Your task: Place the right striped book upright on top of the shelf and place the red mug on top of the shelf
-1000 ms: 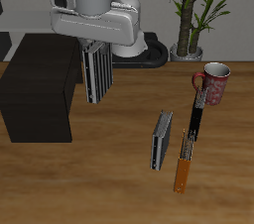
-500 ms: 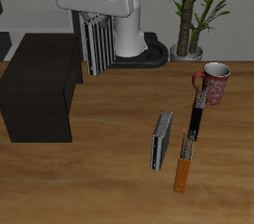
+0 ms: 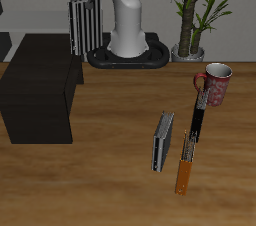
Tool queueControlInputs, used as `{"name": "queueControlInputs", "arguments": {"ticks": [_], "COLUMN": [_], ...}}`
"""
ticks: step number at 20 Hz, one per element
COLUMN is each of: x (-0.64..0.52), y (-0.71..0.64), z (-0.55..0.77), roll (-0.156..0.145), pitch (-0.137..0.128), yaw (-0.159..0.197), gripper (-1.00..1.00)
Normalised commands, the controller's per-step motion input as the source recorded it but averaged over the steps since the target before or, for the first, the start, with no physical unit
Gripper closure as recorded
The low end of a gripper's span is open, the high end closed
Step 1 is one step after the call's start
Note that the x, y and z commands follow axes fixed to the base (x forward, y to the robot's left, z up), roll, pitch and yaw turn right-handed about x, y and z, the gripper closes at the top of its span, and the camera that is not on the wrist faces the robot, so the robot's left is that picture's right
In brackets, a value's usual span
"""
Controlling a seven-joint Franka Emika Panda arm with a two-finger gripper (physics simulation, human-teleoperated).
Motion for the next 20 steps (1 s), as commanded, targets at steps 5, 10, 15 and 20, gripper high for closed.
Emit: {"name": "queueControlInputs", "arguments": {"ticks": [5, 10, 15, 20], "x": [-0.47, -0.44, -0.53, -0.36], "y": [-0.32, -0.25, -0.37, -0.43], "z": [0.13, 0.08, 0.14, 0.06], "roll": [-0.036, -0.041, -0.059, 0.028], "pitch": [-0.021, -0.013, -0.028, 0.033], "yaw": [-0.095, -0.093, -0.146, -0.148], "gripper": [1.0, 1.0, 1.0, 1.0]}}
